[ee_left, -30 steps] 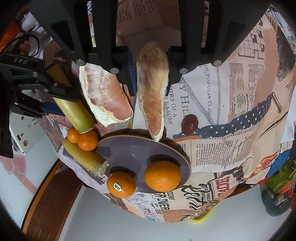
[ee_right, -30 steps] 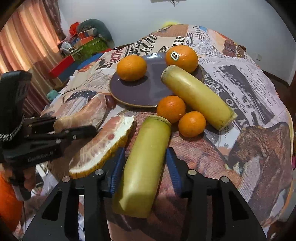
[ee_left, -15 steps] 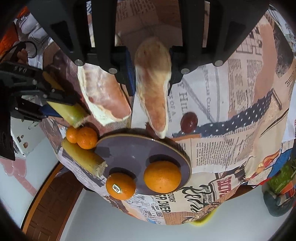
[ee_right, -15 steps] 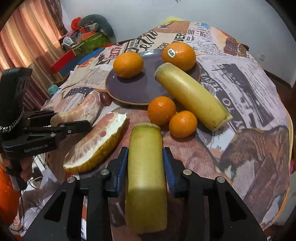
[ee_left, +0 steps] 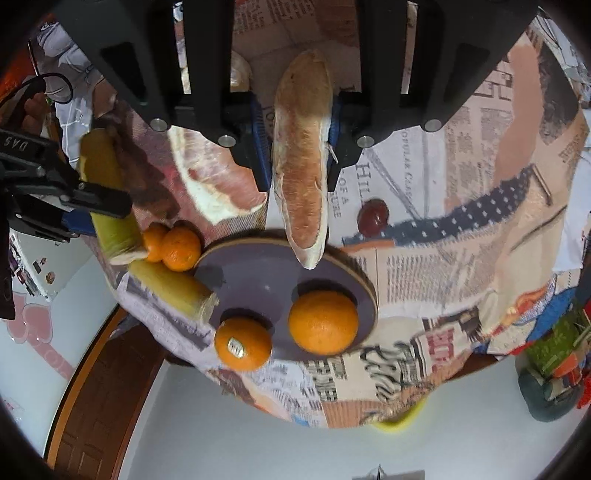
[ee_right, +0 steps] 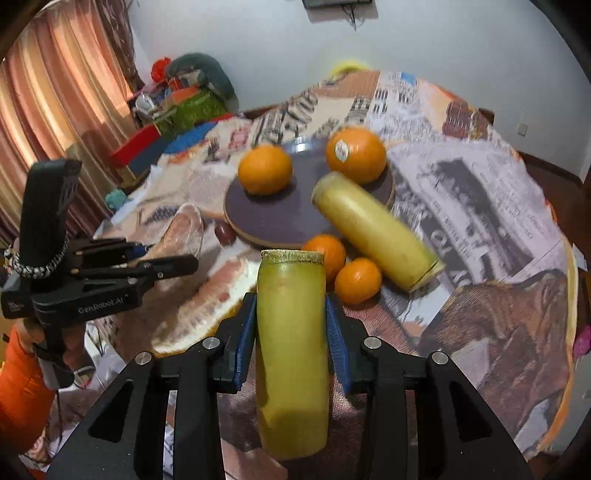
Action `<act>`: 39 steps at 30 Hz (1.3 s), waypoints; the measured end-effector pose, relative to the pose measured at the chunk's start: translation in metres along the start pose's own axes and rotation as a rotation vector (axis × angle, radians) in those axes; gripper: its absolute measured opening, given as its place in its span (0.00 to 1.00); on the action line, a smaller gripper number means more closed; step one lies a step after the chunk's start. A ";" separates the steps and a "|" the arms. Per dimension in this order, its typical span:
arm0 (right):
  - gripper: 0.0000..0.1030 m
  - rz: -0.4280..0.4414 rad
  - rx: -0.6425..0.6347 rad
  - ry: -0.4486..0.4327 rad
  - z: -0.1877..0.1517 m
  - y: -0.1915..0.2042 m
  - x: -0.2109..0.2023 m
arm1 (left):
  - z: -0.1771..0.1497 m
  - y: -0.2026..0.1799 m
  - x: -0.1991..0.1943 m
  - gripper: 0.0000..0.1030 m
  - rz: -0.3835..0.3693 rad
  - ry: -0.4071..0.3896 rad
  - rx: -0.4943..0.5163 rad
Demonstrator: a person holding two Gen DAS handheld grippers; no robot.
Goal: Organize fruits
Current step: 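Place the yellow cylinder on the plate with the right tool while the left tool carries the pomelo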
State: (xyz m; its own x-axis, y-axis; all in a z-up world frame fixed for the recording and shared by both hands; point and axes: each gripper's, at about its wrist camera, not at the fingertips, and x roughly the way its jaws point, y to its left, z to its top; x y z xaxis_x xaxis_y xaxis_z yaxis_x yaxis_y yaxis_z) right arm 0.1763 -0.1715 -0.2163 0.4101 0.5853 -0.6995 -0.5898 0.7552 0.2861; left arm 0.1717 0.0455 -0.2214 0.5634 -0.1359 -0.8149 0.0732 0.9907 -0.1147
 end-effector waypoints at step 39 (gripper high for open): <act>0.32 0.023 -0.070 -0.147 0.113 -0.004 0.035 | 0.097 0.021 -0.004 0.27 0.023 -0.204 -0.024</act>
State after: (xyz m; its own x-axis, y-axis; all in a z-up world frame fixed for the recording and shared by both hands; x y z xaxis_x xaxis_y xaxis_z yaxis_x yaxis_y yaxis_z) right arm 0.2717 -0.1212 -0.1676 0.4904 0.6425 -0.5888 -0.6449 0.7220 0.2508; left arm 0.2512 0.0668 -0.1653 0.7198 -0.1071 -0.6859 0.0401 0.9928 -0.1129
